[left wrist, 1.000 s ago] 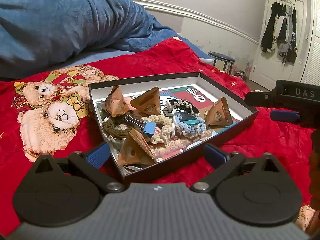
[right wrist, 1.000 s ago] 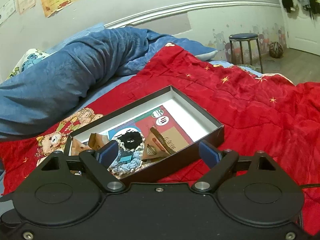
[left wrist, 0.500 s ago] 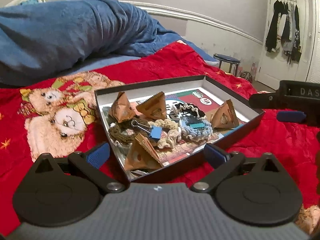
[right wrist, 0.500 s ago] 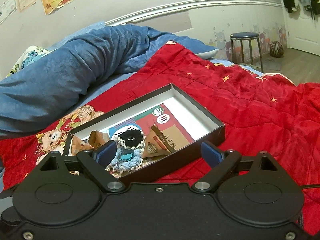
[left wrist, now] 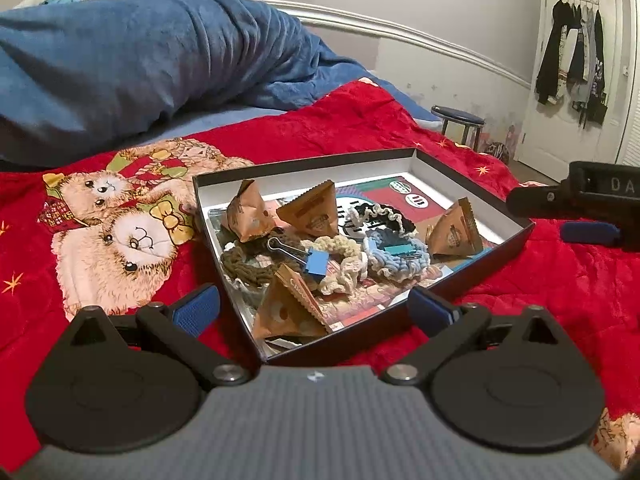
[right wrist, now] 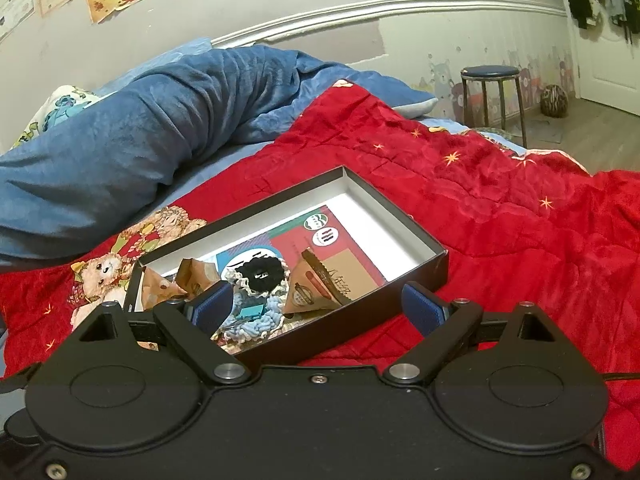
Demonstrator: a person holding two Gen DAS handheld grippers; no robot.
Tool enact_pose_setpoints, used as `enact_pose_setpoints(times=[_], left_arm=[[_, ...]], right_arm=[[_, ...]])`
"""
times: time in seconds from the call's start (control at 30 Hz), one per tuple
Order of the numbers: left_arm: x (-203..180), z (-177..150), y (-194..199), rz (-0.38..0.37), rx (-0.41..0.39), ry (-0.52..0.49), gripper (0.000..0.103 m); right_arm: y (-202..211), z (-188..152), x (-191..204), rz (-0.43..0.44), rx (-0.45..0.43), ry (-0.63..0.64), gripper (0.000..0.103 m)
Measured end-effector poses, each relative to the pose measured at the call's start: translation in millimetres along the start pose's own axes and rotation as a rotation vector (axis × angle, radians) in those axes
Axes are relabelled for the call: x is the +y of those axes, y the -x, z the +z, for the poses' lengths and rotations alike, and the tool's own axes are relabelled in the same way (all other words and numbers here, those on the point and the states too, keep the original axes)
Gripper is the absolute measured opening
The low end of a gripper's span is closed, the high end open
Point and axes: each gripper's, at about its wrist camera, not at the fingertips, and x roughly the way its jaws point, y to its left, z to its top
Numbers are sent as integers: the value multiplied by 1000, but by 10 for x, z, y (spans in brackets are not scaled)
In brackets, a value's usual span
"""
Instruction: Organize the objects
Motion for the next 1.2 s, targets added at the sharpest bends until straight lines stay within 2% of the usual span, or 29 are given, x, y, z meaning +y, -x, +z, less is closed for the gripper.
enact_pose_setpoints(times=[0.63, 0.77, 0.97, 1.2], left_arm=[[10, 25, 21, -9, -2, -4, 103], [32, 31, 12, 9, -3, 10, 103], [65, 35, -22, 17, 8, 19, 103], [49, 18, -10, -18, 5, -5, 103]], right_arm=[[4, 11, 37, -8, 9, 26, 92], [-2, 9, 34, -10, 14, 28, 92], [-85, -1, 53, -10, 51, 43, 92], [-198, -35, 110, 0, 96, 83, 92]])
